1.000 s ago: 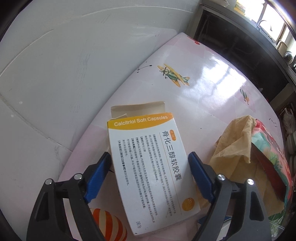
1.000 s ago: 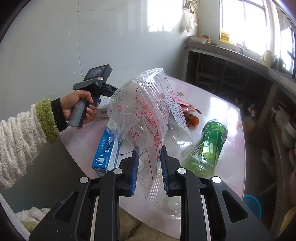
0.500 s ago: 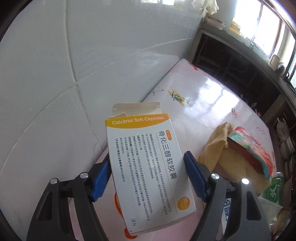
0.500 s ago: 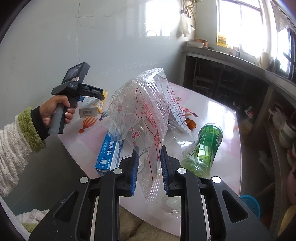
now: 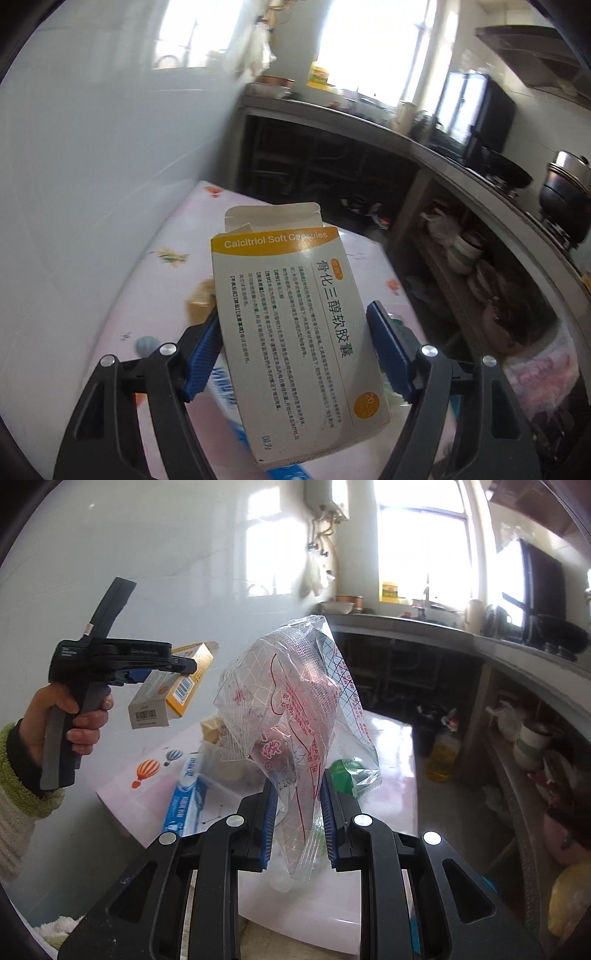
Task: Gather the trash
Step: 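Carry the box and bag to the blue wastebasket and open both grippers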
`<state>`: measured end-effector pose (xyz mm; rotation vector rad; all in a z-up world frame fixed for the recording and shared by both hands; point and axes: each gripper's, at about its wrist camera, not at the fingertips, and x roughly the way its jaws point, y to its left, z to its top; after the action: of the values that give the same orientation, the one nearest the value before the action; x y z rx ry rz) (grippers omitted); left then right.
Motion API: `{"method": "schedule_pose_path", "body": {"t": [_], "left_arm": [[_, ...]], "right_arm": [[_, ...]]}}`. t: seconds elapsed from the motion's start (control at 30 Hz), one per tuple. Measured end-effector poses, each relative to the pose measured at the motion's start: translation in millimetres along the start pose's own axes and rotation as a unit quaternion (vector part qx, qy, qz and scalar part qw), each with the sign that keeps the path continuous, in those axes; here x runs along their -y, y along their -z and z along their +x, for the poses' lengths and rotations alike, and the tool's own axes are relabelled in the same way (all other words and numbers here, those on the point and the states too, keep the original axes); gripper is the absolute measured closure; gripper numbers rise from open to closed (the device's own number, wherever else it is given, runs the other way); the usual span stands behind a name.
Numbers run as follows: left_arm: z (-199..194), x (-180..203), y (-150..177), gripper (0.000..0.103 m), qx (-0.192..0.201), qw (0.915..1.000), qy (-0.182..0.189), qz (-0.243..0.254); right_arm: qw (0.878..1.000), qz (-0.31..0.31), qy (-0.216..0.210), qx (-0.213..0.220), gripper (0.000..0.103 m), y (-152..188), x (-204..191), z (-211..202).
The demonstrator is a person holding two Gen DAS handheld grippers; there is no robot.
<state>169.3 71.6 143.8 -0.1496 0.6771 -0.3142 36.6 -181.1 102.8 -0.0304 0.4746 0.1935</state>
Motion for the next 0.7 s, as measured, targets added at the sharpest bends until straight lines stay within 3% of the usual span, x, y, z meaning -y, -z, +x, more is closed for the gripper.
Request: {"method": "schedule_pose_path", "body": {"t": [0.1,0.17,0.33,0.43,0.57,0.7], "left_arm": [[21.6,64.8,-2.6,0.029,-0.04,0.9952,0.086,0.026],[44.0,115.1,1.9,0.03,-0.083,0.9865,0.131,0.053],[118.5,234.7,26.2,0.029,-0.197,0.9492,0.206,0.135],[174.4,290.0,53.6,0.029,-0.271,0.9243,0.217,0.159],[250.4,350.0,96.4,0.029,-0.356,0.8967,0.179,0.193],[317.1,388.3,130.7,0.029,-0.406,0.873,0.151,0.224]], "right_arm": [[0.998,0.033,0.051,-0.01,0.082,14.2,35.3,-11.1],[0.994,0.059,0.087,-0.025,0.082,27.5,60.8,-15.7],[0.976,0.145,0.145,-0.068,0.082,72.6,125.0,-21.2],[0.96,0.203,0.164,-0.098,0.082,105.0,162.7,-11.9],[0.938,0.262,0.18,-0.138,0.082,147.5,205.2,13.2],[0.922,0.287,0.186,-0.182,0.082,188.4,237.7,45.6]]}}
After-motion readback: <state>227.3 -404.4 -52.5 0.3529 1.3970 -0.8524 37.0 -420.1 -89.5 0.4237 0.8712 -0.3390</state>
